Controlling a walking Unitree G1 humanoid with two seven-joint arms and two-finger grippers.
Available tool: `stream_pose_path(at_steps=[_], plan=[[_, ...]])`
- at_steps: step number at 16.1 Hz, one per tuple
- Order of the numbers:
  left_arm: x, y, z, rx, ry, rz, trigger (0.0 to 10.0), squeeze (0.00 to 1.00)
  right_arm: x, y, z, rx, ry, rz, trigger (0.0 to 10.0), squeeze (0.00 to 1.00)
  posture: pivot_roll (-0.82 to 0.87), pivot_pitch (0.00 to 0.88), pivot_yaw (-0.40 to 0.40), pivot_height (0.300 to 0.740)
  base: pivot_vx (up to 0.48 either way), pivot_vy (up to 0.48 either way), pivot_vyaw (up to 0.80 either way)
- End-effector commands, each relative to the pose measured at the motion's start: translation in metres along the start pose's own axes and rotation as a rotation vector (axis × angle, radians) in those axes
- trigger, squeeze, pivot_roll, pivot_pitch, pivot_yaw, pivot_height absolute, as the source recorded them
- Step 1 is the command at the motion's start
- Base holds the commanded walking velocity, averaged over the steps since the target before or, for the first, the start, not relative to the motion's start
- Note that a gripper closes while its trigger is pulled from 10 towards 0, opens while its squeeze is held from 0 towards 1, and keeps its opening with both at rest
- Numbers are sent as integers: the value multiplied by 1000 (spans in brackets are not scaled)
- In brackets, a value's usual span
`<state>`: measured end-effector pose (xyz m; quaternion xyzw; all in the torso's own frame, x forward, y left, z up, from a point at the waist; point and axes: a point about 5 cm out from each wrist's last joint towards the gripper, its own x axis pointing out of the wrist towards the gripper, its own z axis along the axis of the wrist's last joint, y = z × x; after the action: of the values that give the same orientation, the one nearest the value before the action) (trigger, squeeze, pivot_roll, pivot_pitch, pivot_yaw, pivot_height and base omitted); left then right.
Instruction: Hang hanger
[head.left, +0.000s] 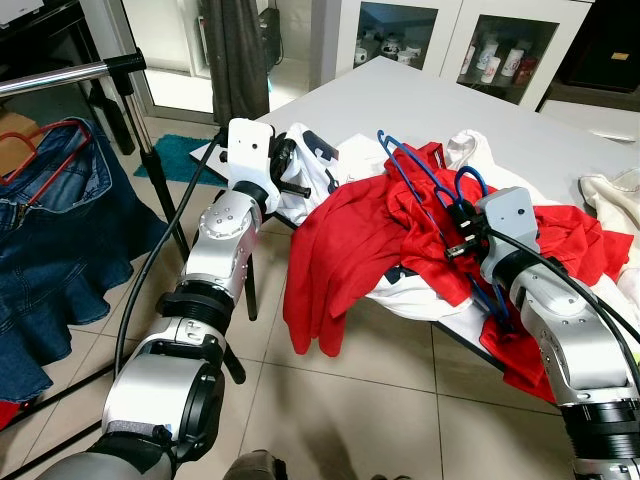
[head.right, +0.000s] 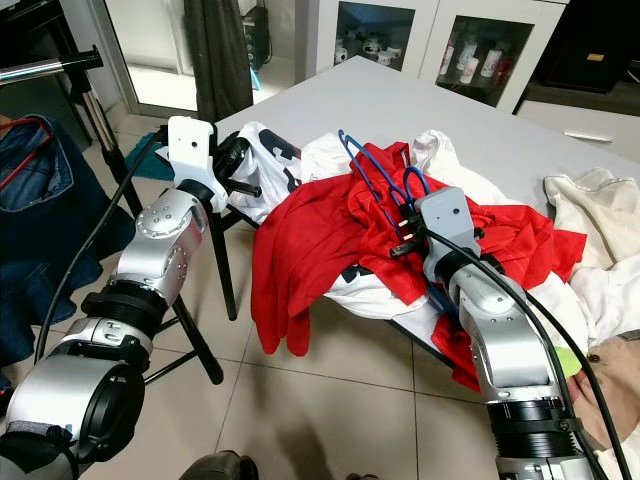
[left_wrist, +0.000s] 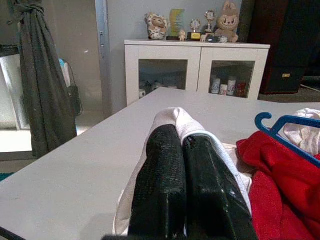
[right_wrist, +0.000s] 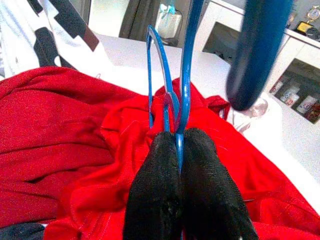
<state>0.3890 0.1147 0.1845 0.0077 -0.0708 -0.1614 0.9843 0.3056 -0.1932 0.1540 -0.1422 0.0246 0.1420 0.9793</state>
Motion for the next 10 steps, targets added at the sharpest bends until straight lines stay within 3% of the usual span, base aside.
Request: stream_pose_path(at_steps=[1, 10], plan=[[2, -3, 5, 9, -9, -16, 10000, 0, 0, -4, -2, 6, 3, -27, 10000, 0, 97, 0, 19, 740, 0, 0, 0], [2, -6, 3, 6, -5, -28, 10000, 0, -2, -5, -3, 14, 3, -46, 10000, 0, 93, 7, 22, 740, 0, 0, 0]])
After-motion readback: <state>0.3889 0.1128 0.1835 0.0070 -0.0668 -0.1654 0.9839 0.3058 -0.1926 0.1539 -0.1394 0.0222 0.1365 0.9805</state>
